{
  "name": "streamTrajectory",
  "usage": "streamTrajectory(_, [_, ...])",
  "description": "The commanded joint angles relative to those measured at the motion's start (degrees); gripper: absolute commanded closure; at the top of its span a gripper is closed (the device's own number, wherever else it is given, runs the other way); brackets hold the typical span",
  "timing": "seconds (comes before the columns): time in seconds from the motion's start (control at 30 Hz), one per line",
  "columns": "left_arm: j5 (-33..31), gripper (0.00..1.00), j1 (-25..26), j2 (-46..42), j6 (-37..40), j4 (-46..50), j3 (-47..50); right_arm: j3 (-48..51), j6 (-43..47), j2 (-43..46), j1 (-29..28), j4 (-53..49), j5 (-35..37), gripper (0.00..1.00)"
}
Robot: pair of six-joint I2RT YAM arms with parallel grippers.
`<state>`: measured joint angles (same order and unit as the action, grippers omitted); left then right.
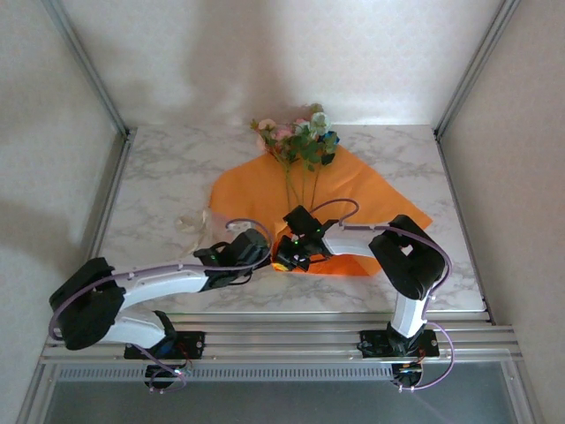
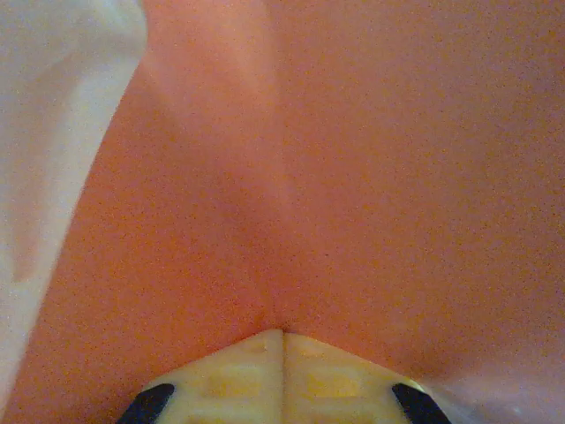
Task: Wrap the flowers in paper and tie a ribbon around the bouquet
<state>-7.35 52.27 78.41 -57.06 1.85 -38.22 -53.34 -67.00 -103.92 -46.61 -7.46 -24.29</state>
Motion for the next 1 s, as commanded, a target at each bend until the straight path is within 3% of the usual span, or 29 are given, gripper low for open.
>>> streamTrajectory(0.0, [-1.6, 1.0, 3.2, 4.0, 8.2, 5.0, -4.8, 3.7, -1.8, -3.0, 0.1, -1.6, 0.6, 0.94])
streamTrajectory(0.4, [-5.2, 1.0, 6.2, 11.9, 17.0, 9.7, -13.7, 6.6, -1.6, 8.8, 2.2, 2.1, -0.3, 0.84])
streamTrajectory(0.73, [-5.0, 1.0, 6.5, 14.6, 21.3, 9.1, -15.1, 8.7, -0.4, 19.5, 6.3, -6.4, 3.4, 0.72])
streamTrajectory(0.8, [-5.0, 1.0, 6.5, 15.4, 22.2, 9.3, -15.8, 9.5, 0.2, 21.6, 7.8, -8.0, 4.0, 0.74])
streamTrajectory(0.97, [-4.6, 1.0, 7.3, 17.0, 25.5, 9.8, -17.7, 12.6, 2.0, 25.7, 12.2, -10.2, 3.6, 0.87])
